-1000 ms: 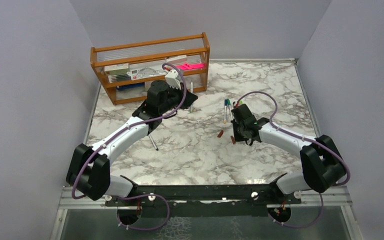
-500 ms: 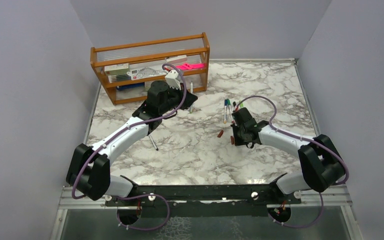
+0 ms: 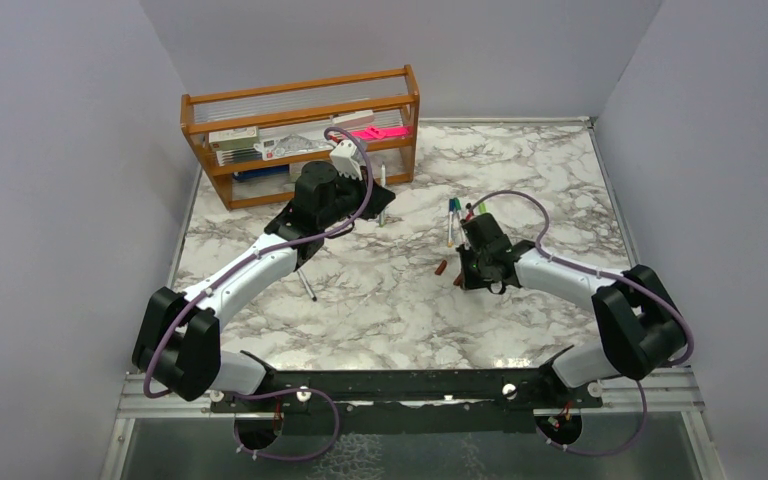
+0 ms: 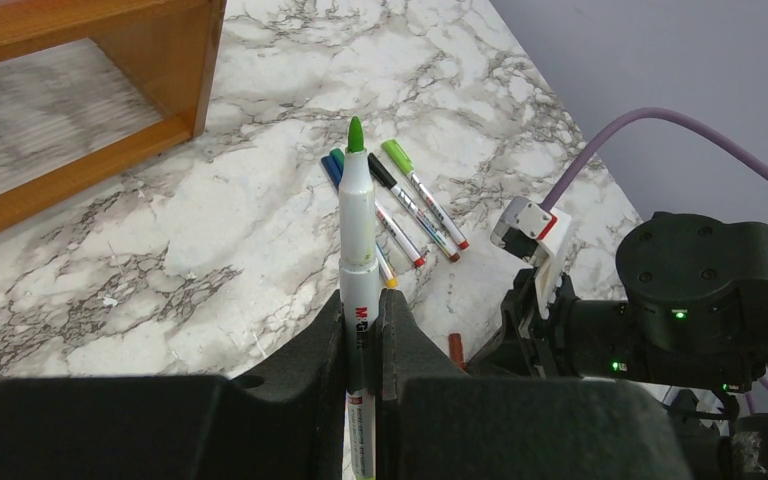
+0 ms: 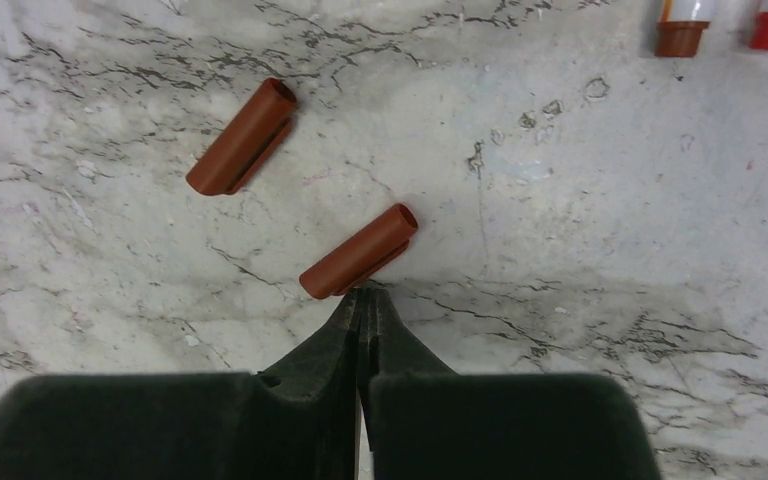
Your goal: Insert the pens into the pen caps
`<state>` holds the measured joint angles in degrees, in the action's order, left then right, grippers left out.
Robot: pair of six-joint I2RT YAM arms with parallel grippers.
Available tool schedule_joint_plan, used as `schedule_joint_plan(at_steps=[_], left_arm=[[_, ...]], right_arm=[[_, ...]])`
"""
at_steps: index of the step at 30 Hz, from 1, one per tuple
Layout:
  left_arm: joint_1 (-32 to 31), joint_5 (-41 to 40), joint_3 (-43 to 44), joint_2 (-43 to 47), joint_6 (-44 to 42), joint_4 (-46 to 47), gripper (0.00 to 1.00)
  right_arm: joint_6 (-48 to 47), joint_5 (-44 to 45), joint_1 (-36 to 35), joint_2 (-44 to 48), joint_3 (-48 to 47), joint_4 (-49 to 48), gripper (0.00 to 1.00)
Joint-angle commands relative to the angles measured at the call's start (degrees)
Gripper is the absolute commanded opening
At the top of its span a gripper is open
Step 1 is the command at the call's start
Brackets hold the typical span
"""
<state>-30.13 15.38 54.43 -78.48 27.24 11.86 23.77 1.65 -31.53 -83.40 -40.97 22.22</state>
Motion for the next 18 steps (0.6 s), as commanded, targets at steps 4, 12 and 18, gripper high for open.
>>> schedule_joint_plan(at_steps=[4, 12, 18], left_arm=[[-0.28, -0.61, -0.45, 0.10, -0.54, 0.42, 0.00], [-0.29, -0.94, -0.47, -0.09, -0.80, 0.20, 0.00], [-0.28, -1.04, -0.23, -0.61, -1.02, 0.01, 0.00]], right_arm=[[0.10, -3.83, -0.19, -3.82, -1.80, -2.89, 0.01], [0.27, -3.35, -0.19, -7.71, -3.40, -4.72, 0.01], [-0.57, -0.33, -0.19, -10.83, -6.28, -4.49, 0.01]])
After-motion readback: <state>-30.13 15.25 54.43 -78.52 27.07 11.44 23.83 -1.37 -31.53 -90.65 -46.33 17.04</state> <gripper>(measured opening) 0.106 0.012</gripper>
